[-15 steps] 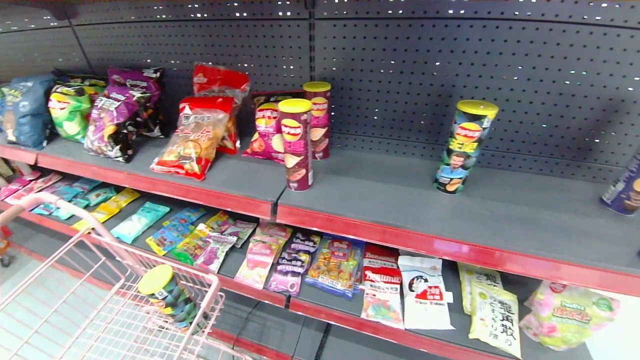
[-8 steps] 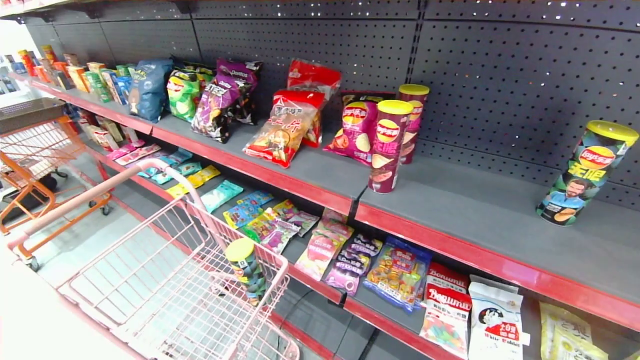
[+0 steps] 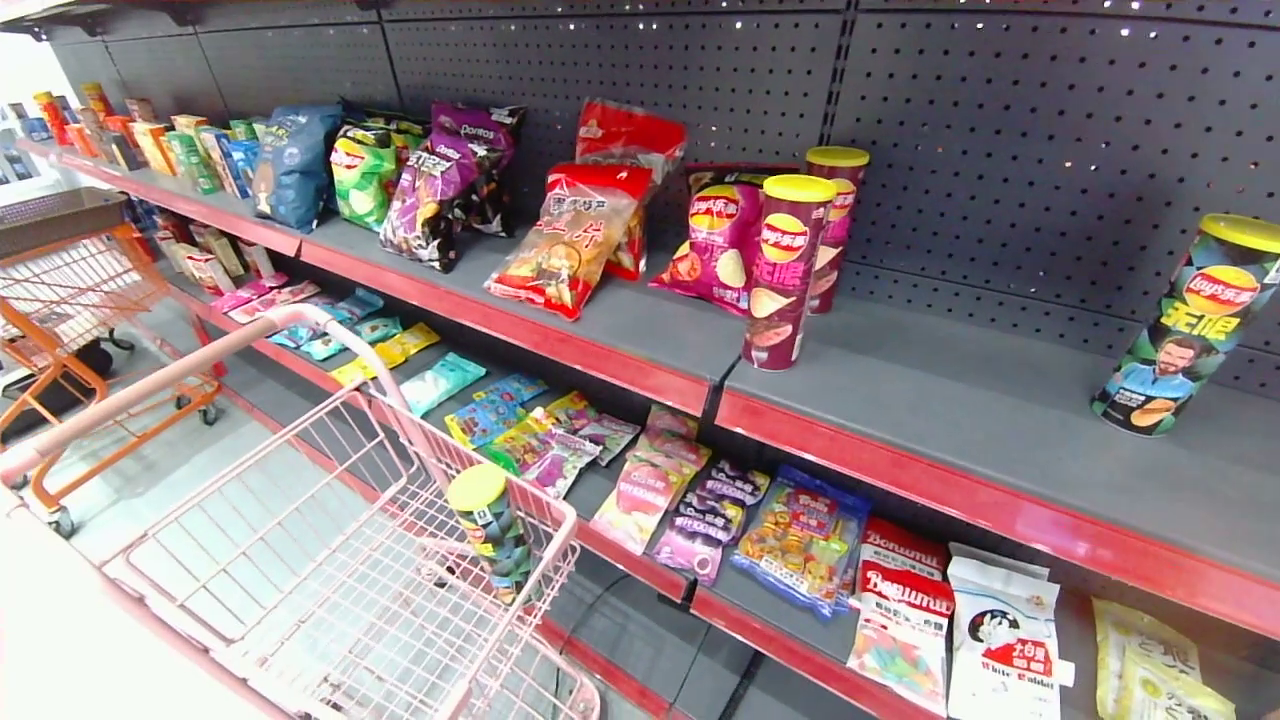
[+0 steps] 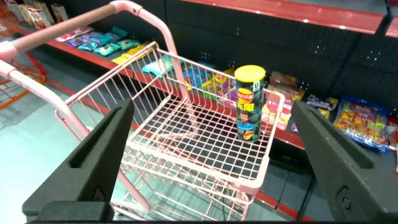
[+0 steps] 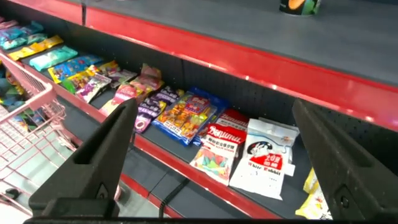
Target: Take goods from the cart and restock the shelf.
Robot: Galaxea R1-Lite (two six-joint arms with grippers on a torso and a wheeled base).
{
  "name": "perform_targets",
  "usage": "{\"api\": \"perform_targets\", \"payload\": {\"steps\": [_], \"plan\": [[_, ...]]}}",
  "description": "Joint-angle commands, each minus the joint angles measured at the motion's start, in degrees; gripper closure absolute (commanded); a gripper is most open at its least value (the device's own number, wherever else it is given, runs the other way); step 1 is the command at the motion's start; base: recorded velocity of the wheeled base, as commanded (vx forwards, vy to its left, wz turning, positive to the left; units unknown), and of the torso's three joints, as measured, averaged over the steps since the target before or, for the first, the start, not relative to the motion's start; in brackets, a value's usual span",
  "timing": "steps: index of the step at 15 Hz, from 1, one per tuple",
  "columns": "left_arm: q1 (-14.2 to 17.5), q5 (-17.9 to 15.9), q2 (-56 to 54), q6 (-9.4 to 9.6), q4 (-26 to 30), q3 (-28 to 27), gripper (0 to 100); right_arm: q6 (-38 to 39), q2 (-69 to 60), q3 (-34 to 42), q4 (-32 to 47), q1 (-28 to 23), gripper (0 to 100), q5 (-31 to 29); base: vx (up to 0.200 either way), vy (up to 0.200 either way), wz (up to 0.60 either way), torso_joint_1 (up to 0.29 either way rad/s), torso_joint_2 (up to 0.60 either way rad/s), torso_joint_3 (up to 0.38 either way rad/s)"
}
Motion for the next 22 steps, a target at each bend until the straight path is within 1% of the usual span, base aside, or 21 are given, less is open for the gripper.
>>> {"api": "perform_targets", "payload": {"steps": [1, 5, 11, 13, 14, 15, 16, 17, 18, 19, 20, 21, 22], "plan": [[0.0, 0.02, -0.01, -0.02, 0.02, 0.0, 0, 0.11, -0.01, 0.0, 0.02, 0.01, 0, 0.02, 0.0, 0.0, 0.0, -0.139, 0.36, 0.212], [0.0, 0.02, -0.01, -0.02, 0.02, 0.0, 0, 0.11, -0.01, 0.0, 0.02, 0.01, 0, 0.02, 0.0, 0.0, 0.0, -0.152, 0.39, 0.228], [0.0, -0.07, 0.34, 0.07, 0.02, 0.0, 0, 0.02, -0.01, 0.0, 0.02, 0.01, 0, 0.02, 0.0, 0.0, 0.0, -0.198, 0.53, 0.33], [0.0, -0.95, 0.34, -0.11, 0.02, 0.0, 0, 0.11, -0.01, 0.0, 0.02, 0.01, 0, 0.02, 0.0, 0.0, 0.0, -0.076, 0.24, 0.144], [0.0, -1.83, 0.52, -0.37, -0.59, -1.14, 0, 0.11, -0.01, 0.0, 0.02, 0.01, 0, 0.02, 0.0, 0.0, 0.0, -0.036, 0.09, 0.051], [-1.23, -3.41, 8.43, -1.95, -0.77, -11.34, 0, 0.11, -0.01, 0.0, -0.06, 0.01, 0, 0.02, 0.0, 0.0, 0.0, -0.022, 0.06, 0.032], [-1.58, -2.88, 22.76, -8.45, -1.03, -24.17, 0, 0.11, -0.01, 0.0, 0.02, 0.01, 0, 0.02, 0.0, 0.0, 0.0, 0.0, 0.0, 0.0], [-1.49, -2.36, 27.59, -11.36, -1.21, -28.74, 0, 0.11, -0.01, 0.0, 0.02, 0.01, 0, 0.02, 0.0, 0.0, 0.0, 0.0, 0.0, 0.0], [-1.58, -1.74, 39.81, -13.2, -1.73, -35.86, 0, 0.02, -0.01, 0.0, 0.02, 0.01, 0, 0.02, 0.0, 0.0, 0.0, 0.0, 0.0, 0.0], [-2.1, -3.85, 45.17, -11.44, -4.02, -33.66, 0, 0.02, -0.01, 0.0, -0.06, 0.01, 0, -0.07, 0.0, 0.0, 0.0, 0.0, 0.0, 0.0], [-2.19, -6.84, 49.48, -9.86, -7.27, -30.67, 0, 0.02, -0.01, 0.0, 0.02, 0.01, 0, -0.07, 0.0, 0.0, 0.0, 0.0, 0.0, 0.0], [-2.19, -11.41, 56.95, -5.73, -16.24, -27.07, 0, 0.02, -0.01, 0.0, 0.02, 0.01, 0, -0.07, 0.0, 0.0, 0.0, 0.0, 0.0, 0.0], [-2.1, -13.52, 63.1, -2.48, -23.62, -24.26, 0, 0.02, -0.01, 0.0, 0.02, 0.01, 0, 0.02, 0.0, 0.0, 0.0, 0.0, 0.0, 0.0]]}}
